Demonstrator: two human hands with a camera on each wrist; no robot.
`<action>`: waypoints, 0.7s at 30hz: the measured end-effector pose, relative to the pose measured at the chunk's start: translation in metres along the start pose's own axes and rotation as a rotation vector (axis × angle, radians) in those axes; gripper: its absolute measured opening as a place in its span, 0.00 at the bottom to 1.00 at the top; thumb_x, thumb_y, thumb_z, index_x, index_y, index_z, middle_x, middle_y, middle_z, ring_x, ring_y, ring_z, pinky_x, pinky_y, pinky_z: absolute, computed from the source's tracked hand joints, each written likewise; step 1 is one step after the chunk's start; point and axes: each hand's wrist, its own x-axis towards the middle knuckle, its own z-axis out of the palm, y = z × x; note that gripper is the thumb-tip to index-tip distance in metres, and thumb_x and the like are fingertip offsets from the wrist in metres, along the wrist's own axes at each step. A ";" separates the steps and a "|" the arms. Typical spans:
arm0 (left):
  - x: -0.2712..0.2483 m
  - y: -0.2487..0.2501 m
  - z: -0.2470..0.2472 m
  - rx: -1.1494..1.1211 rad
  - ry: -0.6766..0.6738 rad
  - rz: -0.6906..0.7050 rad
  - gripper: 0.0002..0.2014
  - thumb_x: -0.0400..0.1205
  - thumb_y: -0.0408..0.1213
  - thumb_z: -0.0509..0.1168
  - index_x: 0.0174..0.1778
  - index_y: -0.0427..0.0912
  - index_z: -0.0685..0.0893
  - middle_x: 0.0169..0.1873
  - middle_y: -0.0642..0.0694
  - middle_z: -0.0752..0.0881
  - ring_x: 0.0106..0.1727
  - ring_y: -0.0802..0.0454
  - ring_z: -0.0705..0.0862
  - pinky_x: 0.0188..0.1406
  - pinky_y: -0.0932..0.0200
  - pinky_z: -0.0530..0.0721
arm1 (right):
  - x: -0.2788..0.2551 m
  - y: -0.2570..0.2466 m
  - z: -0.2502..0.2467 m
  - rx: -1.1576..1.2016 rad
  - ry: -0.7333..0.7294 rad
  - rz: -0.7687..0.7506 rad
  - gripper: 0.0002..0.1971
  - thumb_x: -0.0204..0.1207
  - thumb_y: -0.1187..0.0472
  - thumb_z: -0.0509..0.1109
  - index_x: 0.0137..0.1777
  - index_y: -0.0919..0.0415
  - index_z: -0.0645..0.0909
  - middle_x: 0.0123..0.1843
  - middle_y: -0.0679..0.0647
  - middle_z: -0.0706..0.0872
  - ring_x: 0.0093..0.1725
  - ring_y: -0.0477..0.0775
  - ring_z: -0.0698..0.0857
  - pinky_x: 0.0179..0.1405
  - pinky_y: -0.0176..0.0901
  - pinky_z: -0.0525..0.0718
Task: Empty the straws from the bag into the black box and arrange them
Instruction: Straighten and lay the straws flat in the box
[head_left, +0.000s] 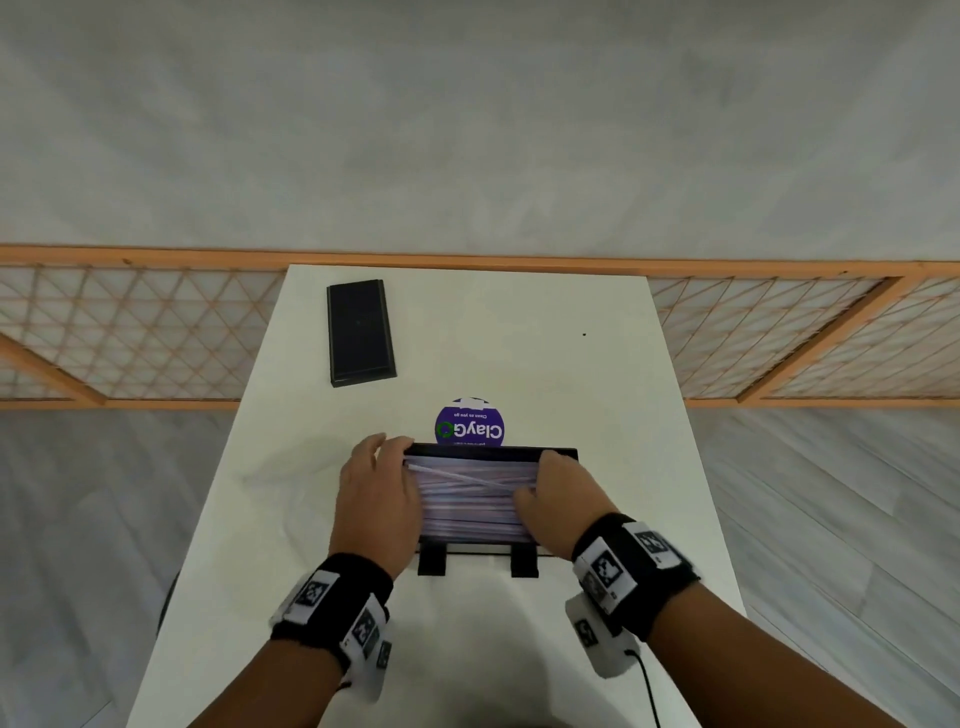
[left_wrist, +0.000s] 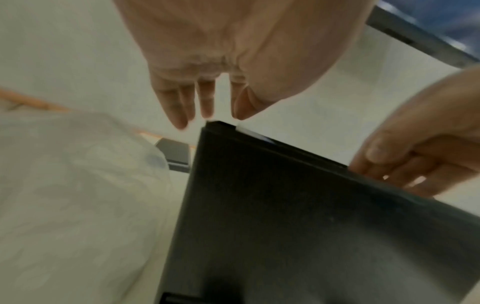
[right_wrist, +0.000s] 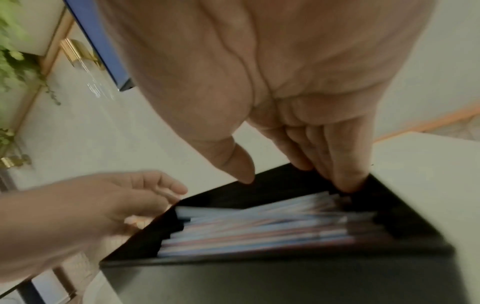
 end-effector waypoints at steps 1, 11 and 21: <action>0.000 -0.003 0.000 -0.063 -0.030 -0.008 0.17 0.88 0.31 0.57 0.72 0.45 0.80 0.72 0.44 0.77 0.66 0.47 0.79 0.67 0.55 0.77 | -0.002 0.004 -0.004 -0.003 0.028 -0.017 0.11 0.83 0.56 0.60 0.56 0.63 0.75 0.53 0.60 0.83 0.51 0.62 0.84 0.46 0.47 0.79; -0.014 -0.024 0.009 -0.236 -0.144 -0.090 0.23 0.92 0.32 0.52 0.85 0.49 0.71 0.75 0.51 0.78 0.68 0.57 0.76 0.72 0.64 0.72 | -0.009 0.054 -0.021 -0.127 -0.045 0.149 0.15 0.86 0.46 0.59 0.62 0.57 0.70 0.49 0.54 0.85 0.45 0.58 0.84 0.42 0.48 0.79; -0.025 -0.033 0.011 -0.563 -0.067 -0.377 0.23 0.90 0.23 0.52 0.76 0.48 0.79 0.69 0.48 0.81 0.70 0.49 0.79 0.68 0.59 0.75 | -0.025 -0.003 -0.046 -0.265 0.118 -0.176 0.20 0.83 0.53 0.57 0.74 0.53 0.63 0.39 0.48 0.81 0.32 0.54 0.78 0.32 0.46 0.74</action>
